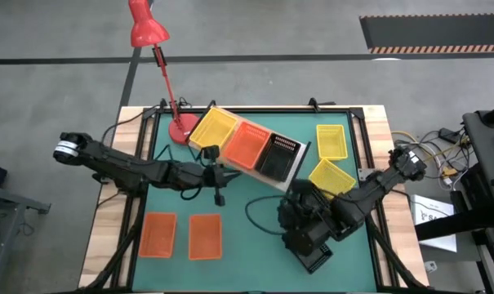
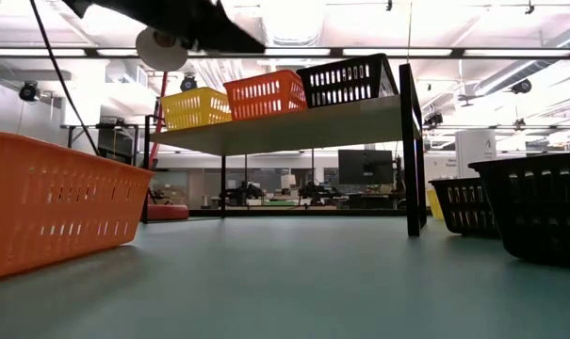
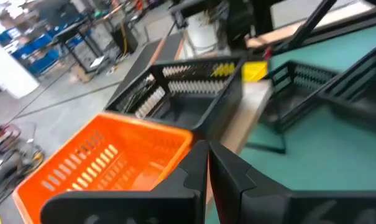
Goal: Stack baskets on shelf by color
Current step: Stack the right orange bin on top of the other orange bin on the shelf
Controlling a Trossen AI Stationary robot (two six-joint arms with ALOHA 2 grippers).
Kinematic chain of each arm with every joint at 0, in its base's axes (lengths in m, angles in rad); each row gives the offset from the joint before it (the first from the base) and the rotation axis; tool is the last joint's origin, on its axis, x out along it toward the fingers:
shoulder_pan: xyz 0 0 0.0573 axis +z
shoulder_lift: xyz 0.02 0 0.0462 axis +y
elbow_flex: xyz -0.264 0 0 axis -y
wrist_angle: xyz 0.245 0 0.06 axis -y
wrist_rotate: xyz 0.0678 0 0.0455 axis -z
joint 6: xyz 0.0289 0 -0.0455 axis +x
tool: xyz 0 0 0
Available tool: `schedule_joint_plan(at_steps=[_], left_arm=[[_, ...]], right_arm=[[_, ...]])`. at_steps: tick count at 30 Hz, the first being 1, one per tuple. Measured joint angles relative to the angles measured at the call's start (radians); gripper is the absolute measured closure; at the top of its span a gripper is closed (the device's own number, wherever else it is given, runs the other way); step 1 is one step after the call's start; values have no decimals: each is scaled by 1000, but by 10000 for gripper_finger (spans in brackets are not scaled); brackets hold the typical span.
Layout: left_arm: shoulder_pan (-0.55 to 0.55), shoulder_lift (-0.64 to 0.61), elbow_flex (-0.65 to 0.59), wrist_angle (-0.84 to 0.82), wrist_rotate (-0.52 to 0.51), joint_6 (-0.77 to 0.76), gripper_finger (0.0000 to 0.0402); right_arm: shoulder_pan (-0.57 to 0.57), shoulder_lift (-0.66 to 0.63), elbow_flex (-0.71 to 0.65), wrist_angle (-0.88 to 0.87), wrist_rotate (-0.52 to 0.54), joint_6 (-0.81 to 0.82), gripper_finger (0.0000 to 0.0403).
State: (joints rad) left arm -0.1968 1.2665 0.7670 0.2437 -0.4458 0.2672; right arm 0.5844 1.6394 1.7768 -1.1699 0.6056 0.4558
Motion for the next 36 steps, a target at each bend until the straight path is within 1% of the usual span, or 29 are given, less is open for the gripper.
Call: schedule_joint_plan(at_steps=[4,8,14,22,24,28,30,32,36], left_arm=[[-58,-55,0,-12,3,0,402],[-124,-100,-1,-13,3,0,401],[-214,-140,-1,-14,5,-4,401],[-295,-111,-23,-16,6,-201,401],[-306,-95,-24,-15,9,-262,401],[-334,-54,-23,-13,21,-351,401],[-349,-29,-21,-17,22,-393,401],[-366,-9,-16,-23,22,-432,401],[-400,22,2,-93,23,-534,401]], right_arm=[[34,0,-65,72,-3,-29,394],[65,-14,-145,174,-4,-99,394],[88,-87,-311,423,-8,-247,394],[79,-237,-607,862,-117,-489,394],[79,-275,-684,961,-140,-529,394],[82,-341,-829,1158,-142,-553,394],[83,-361,-881,1223,-142,-587,394],[83,-382,-916,1244,-143,-611,394],[85,-427,-935,1258,-142,-615,394]])
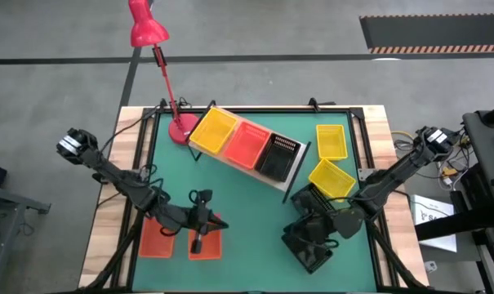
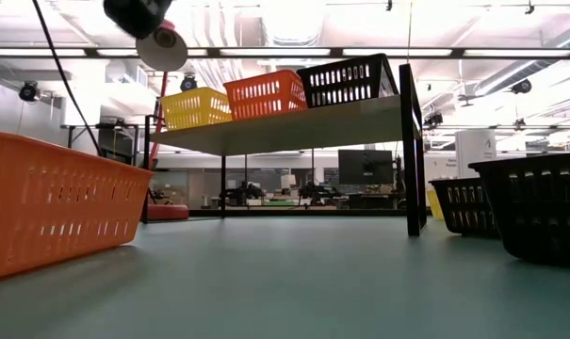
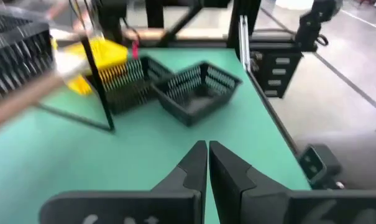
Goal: Stack baskets on shelf by color
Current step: Stack the right orange bin on top of the other orange bin on the shelf
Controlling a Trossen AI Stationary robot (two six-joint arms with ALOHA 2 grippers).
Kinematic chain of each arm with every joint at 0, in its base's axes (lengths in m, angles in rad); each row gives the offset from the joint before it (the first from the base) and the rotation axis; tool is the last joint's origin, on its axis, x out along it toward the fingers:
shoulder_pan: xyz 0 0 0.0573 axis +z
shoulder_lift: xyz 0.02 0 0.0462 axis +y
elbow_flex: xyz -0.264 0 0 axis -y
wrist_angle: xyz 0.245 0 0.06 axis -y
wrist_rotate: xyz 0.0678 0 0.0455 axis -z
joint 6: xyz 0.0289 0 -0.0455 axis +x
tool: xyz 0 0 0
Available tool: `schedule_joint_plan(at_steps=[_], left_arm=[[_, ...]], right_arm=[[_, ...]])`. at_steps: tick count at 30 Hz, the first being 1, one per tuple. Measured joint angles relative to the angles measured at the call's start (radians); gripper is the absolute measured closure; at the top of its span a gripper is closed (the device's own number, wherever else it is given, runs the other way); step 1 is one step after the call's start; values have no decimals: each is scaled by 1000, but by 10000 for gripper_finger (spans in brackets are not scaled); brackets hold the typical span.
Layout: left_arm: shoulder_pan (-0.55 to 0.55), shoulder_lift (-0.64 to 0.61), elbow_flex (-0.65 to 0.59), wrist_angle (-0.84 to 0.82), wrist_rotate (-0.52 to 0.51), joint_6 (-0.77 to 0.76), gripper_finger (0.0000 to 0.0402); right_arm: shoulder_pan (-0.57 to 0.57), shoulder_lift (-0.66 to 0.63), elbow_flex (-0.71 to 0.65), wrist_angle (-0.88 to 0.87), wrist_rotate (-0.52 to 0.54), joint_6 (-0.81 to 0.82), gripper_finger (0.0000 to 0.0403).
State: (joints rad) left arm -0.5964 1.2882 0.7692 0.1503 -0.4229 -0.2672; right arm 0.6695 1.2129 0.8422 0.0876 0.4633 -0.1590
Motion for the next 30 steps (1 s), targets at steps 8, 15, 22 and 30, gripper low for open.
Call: schedule_joint_plan(at_steps=[8,15,22,30], left_arm=[[-33,119,149,-306,41,-301,401],[-88,295,399,-741,153,-417,401],[-121,396,551,-917,250,-459,401],[-120,403,566,-864,302,-507,394]], right_arm=[[3,-14,-2,0,-52,-32,394],[3,-14,-2,-6,-53,-50,394],[-6,-14,-12,15,-56,-148,394],[-127,-14,-80,177,-230,-247,394]])
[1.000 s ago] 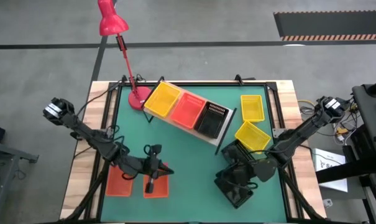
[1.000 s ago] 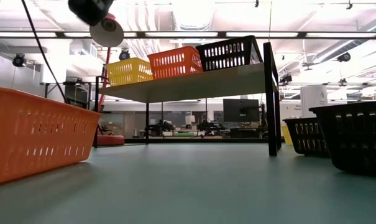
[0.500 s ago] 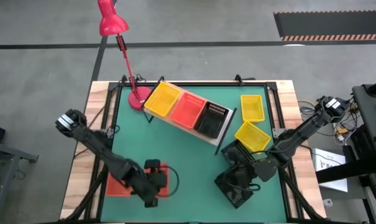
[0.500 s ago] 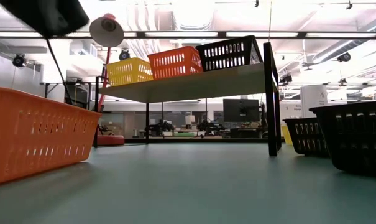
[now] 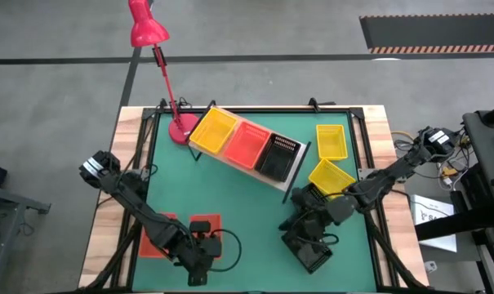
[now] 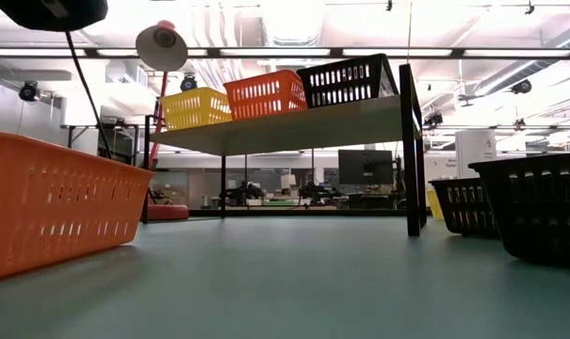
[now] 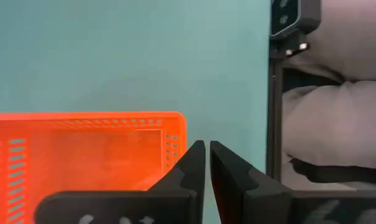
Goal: Stack baskets on shelf by color
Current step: Stack the right orange bin on top of the other orange bin on the shelf
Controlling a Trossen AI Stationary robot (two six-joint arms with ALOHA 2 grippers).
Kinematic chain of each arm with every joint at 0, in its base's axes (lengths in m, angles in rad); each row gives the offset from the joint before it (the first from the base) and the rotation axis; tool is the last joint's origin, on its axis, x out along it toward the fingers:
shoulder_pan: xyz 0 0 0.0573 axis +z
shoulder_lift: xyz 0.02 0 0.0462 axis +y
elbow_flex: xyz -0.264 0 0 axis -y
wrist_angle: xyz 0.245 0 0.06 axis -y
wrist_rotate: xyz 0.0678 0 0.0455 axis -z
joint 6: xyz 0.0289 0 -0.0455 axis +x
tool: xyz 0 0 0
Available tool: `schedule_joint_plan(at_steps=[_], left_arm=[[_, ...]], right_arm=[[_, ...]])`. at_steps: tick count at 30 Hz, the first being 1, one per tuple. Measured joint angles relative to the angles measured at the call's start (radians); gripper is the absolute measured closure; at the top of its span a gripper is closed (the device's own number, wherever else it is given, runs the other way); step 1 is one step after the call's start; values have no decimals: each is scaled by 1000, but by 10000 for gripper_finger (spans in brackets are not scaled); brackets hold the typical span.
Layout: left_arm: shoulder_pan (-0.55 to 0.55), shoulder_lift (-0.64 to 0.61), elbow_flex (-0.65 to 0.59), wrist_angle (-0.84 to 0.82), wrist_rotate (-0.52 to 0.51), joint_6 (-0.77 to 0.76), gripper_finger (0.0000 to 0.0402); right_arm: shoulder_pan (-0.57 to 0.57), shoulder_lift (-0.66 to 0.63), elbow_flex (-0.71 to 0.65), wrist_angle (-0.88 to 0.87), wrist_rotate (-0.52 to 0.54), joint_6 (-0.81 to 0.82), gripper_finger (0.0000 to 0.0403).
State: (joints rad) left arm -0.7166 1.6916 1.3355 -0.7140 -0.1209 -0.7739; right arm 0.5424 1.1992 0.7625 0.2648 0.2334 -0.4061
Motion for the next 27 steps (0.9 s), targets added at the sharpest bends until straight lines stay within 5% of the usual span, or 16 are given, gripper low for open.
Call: schedule_joint_plan(at_steps=[15,27], left_arm=[[0,25,-6,59,12,-8,225],[-10,79,-5,74,40,-85,226]], right_arm=[[-108,-28,-86,163,-61,-38,394],[-107,-79,-87,80,-60,-13,394]])
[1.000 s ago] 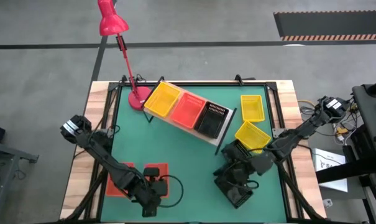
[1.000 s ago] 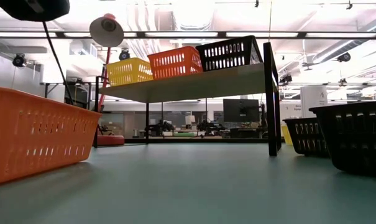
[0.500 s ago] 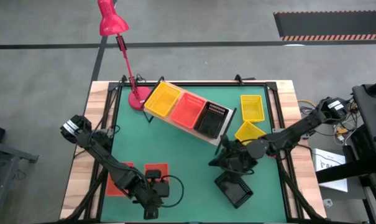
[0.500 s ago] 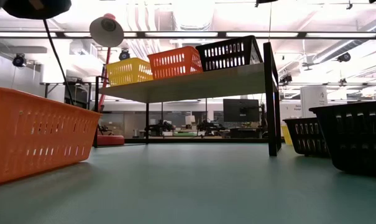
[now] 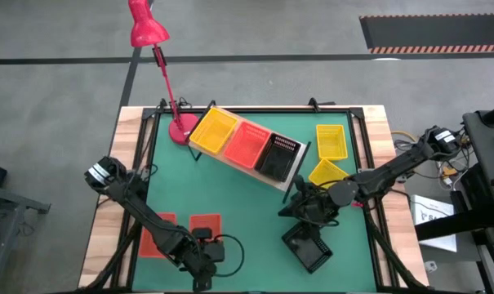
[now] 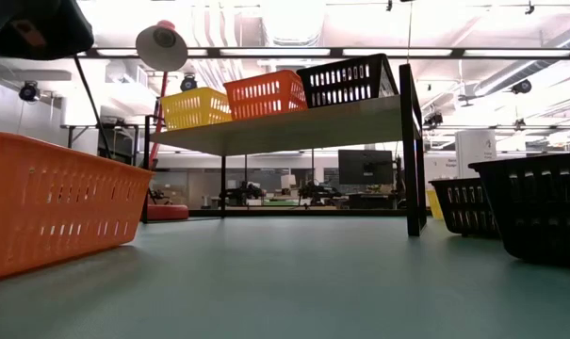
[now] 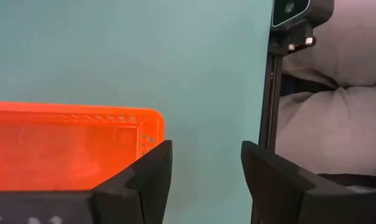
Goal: Stack baskets on shelf by color
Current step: Stack the right orange bin on top of the other orange bin on the shelf
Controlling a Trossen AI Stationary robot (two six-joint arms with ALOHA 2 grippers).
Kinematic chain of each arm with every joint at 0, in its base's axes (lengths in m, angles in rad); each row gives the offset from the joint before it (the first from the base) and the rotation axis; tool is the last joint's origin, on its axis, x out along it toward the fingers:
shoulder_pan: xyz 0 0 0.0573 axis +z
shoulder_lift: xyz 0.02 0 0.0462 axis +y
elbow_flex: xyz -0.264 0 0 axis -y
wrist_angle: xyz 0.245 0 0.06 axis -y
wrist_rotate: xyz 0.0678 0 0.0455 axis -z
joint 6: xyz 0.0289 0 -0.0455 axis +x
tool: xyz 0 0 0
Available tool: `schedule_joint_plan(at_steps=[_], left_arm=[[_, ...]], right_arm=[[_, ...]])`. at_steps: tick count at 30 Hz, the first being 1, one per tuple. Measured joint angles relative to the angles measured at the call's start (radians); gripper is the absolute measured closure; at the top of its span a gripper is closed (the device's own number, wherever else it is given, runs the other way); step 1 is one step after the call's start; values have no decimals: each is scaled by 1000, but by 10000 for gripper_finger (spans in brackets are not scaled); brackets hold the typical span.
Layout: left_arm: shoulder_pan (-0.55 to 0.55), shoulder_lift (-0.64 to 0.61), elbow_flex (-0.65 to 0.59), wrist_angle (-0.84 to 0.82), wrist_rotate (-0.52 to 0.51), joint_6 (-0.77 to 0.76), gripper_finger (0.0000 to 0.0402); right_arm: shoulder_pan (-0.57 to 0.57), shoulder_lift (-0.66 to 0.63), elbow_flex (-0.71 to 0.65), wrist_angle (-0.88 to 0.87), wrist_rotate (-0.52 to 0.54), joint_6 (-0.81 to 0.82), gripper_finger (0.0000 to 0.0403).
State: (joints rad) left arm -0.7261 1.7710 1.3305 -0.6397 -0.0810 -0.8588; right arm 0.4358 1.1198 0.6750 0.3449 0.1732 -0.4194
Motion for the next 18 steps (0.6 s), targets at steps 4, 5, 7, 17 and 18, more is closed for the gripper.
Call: schedule_joint_plan(at_steps=[4,5,7,17,18], left_arm=[[0,0,-14,-12,0,0,226],[0,0,-16,-19,0,0,226],[0,0,-26,-30,0,-1,226],[0,0,-107,-23,0,-25,227],[0,0,-107,-21,-3,-25,227]], right_arm=[[0,0,0,0,1,0,394],[0,0,0,-1,1,0,394],[0,0,0,-1,1,4,394],[0,0,0,-21,2,19,394],[0,0,0,-22,2,19,394]])
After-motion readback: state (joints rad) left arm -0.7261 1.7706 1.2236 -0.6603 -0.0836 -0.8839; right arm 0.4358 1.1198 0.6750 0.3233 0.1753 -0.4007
